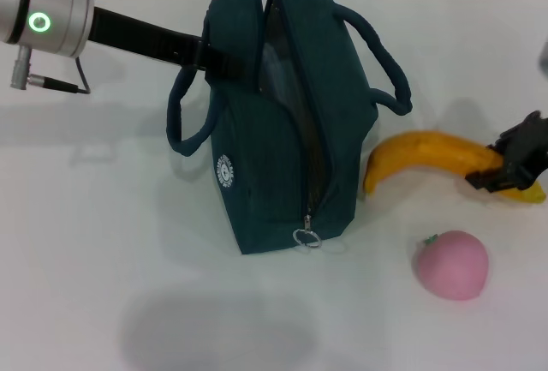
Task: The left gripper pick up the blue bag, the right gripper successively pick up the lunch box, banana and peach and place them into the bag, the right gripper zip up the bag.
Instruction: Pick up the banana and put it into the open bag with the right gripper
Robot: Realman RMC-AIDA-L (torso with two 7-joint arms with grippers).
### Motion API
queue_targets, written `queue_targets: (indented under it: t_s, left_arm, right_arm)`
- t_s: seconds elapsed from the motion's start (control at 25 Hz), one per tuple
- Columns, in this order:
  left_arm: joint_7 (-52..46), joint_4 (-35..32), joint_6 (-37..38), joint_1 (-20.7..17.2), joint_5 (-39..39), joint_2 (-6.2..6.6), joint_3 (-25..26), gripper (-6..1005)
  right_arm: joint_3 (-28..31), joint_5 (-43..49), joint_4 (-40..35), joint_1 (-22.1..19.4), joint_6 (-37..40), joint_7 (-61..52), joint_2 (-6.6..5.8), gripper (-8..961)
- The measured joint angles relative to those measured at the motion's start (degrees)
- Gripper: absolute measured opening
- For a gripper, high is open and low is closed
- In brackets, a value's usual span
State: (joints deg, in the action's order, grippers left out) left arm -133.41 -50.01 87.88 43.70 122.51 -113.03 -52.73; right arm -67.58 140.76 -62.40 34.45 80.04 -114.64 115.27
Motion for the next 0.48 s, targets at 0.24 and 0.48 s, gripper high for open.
queue_targets:
  t_s: [0.24,0.48]
  left_arm:
    - [0.0,0.0,0.0,0.0,-0.2,0.0,0.0,47]
    - [-0.1,0.0,0.0,0.2,-0.5,0.01,0.1,47]
  right_arm:
    - [14.4,-2.3,2.4,-0.9,0.6,0.8,-0.33,432]
    - [26.9,-18.3,4.1,-5.3,0.7,9.0,-0.06,437]
